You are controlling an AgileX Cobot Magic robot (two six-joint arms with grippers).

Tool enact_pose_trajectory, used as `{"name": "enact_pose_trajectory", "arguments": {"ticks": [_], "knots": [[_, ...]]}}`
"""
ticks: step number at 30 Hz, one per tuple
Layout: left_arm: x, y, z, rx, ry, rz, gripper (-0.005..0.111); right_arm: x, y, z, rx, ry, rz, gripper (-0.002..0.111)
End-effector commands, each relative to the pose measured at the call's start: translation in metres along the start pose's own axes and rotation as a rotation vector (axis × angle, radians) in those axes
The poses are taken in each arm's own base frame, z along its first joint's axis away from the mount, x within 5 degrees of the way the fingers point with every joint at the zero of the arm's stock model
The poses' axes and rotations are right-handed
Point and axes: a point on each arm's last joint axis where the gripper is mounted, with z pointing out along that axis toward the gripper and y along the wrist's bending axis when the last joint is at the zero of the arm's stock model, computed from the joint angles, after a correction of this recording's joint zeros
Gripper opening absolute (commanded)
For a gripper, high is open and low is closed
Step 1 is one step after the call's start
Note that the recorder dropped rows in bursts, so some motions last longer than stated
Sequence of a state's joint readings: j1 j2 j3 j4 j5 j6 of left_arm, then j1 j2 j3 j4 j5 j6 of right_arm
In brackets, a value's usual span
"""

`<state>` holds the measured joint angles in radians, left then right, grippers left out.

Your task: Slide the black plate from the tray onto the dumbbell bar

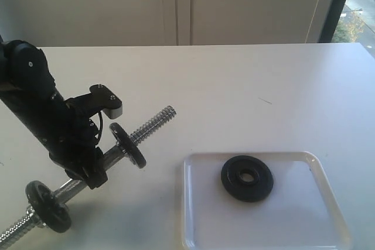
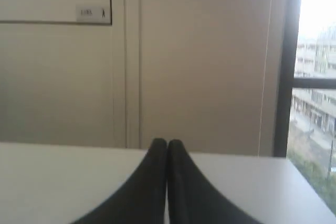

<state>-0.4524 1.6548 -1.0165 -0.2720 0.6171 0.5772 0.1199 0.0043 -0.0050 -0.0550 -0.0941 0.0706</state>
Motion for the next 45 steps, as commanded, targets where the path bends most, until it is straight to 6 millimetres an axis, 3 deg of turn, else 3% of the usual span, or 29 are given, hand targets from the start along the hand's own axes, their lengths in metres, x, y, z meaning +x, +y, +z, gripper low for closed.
{"name": "enact_pose_trajectory", "arguments": {"ticks": [1, 5, 7, 8, 10, 11, 14, 16, 20, 24, 30, 35, 40, 45], "knots": [[-0.009, -0.006, -0.019, 0.012, -0.091, -0.025, 0.000, -0.019, 0.002, -0.003, -0.018, -0.224, 0.001, 0.000], [-0.009, -0.006, -0.019, 0.012, -0.091, -0.025, 0.000, -0.050, 0.003, -0.016, -0.063, -0.596, 0.078, 0.000], [-0.009, -0.006, -0.019, 0.012, -0.091, -0.025, 0.000, -0.051, 0.002, -0.017, -0.054, -0.608, 0.107, 0.000], [-0.009, -0.006, -0.019, 0.012, -0.091, -0.025, 0.000, -0.047, 0.001, -0.014, -0.049, -0.553, 0.140, 0.000], [-0.009, -0.006, -0.019, 0.012, -0.091, -0.025, 0.000, -0.042, 0.000, -0.004, -0.021, -0.236, 0.191, 0.000], [-0.009, -0.006, -0.019, 0.012, -0.091, -0.025, 0.000, -0.043, 0.000, -0.002, -0.014, -0.156, 0.209, 0.000], [-0.009, -0.006, -0.019, 0.012, -0.091, -0.025, 0.000, -0.060, 0.001, 0.020, 0.027, 0.161, 0.255, 0.000], [-0.009, -0.007, -0.019, 0.015, -0.094, -0.029, 0.000, -0.066, 0.001, 0.043, 0.041, 0.403, 0.160, 0.000], [-0.009, -0.007, -0.019, 0.016, -0.095, -0.029, 0.000, -0.077, 0.005, 0.074, -0.020, 0.669, 0.072, 0.000], [-0.009, -0.007, -0.019, 0.016, -0.095, -0.029, 0.000, -0.081, 0.023, 0.110, -0.221, 0.852, 0.027, 0.000], [-0.009, -0.007, -0.019, 0.015, -0.096, -0.029, 0.000, -0.058, 0.048, 0.163, -0.363, 1.093, -0.101, 0.000], [-0.009, -0.007, -0.019, 0.013, -0.097, -0.029, 0.000, -0.026, 0.073, 0.196, -0.337, 1.329, -0.286, 0.000], [-0.009, -0.006, -0.019, 0.010, -0.094, -0.025, 0.000, 0.005, 0.102, 0.212, -0.355, 1.448, -0.464, 0.000], [-0.009, -0.006, -0.019, 0.010, -0.094, -0.025, 0.000, 0.030, 0.122, 0.218, -0.407, 1.466, -0.384, 0.000]]}}
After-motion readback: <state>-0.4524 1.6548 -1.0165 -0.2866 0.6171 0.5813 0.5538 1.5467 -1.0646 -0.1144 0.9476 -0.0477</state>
